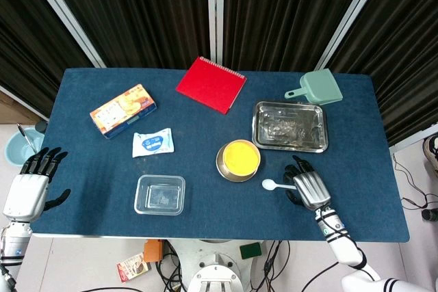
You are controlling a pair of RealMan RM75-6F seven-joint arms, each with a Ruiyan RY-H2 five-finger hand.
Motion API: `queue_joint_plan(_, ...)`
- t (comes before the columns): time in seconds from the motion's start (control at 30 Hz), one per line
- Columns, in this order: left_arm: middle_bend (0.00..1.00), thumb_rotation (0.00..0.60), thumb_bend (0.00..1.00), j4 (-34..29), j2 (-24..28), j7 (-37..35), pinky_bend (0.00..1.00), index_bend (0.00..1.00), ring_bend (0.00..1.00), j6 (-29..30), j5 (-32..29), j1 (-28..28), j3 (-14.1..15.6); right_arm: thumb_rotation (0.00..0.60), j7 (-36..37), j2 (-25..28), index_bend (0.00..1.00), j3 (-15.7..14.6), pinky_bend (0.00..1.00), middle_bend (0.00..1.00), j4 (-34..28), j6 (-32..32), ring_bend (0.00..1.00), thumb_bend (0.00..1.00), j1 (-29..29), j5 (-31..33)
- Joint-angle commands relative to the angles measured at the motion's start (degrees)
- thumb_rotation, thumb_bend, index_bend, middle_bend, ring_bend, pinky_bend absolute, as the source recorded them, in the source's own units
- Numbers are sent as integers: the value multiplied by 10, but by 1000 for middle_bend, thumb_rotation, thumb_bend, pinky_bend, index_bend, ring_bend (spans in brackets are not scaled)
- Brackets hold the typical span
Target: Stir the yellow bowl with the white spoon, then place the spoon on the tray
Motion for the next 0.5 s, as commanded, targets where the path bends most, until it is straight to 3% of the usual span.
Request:
queue_joint_plan(0.03,120,600,182,-1,0,0,153,158,59,-1,-1,0,0,600,2,-2,485,-1,170,268,2,0,52,397,1,0)
queue_joint_plan(0.5,120,600,182,3,-1,0,153,158,59,-2,-2,2,3,600,7,-10,519,-4,170,274,12,-9,53,437,8,11)
